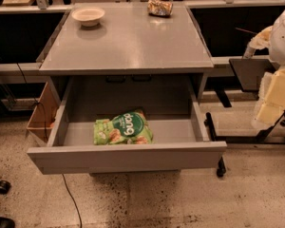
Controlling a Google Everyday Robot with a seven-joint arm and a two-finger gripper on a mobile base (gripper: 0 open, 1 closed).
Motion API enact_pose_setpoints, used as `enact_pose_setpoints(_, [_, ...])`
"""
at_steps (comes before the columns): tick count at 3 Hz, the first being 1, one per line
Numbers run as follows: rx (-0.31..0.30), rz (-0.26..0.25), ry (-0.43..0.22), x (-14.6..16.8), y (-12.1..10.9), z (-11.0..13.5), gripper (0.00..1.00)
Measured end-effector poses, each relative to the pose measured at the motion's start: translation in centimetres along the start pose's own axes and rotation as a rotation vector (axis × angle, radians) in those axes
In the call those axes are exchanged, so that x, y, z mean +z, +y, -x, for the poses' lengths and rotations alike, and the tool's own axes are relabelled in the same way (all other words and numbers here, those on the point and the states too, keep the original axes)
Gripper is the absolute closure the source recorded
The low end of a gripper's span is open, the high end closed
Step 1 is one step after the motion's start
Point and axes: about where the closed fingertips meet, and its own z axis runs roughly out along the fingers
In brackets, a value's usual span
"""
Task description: Pick green rice chip bag from top drawer and place on counter
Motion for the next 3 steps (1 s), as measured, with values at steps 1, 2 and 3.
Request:
enact_pose_setpoints(1, [-0.001, -0.002, -0.002, 0.0, 0.0, 0.1, 0.0])
enact_pose_setpoints(2, [-0.014, 0.024, -0.028, 1.9, 0.5, 1.5, 0.0])
enact_pose_setpoints(3, [-0.016, 0.075, -0.074, 6.6, 1.1, 4.4, 0.0])
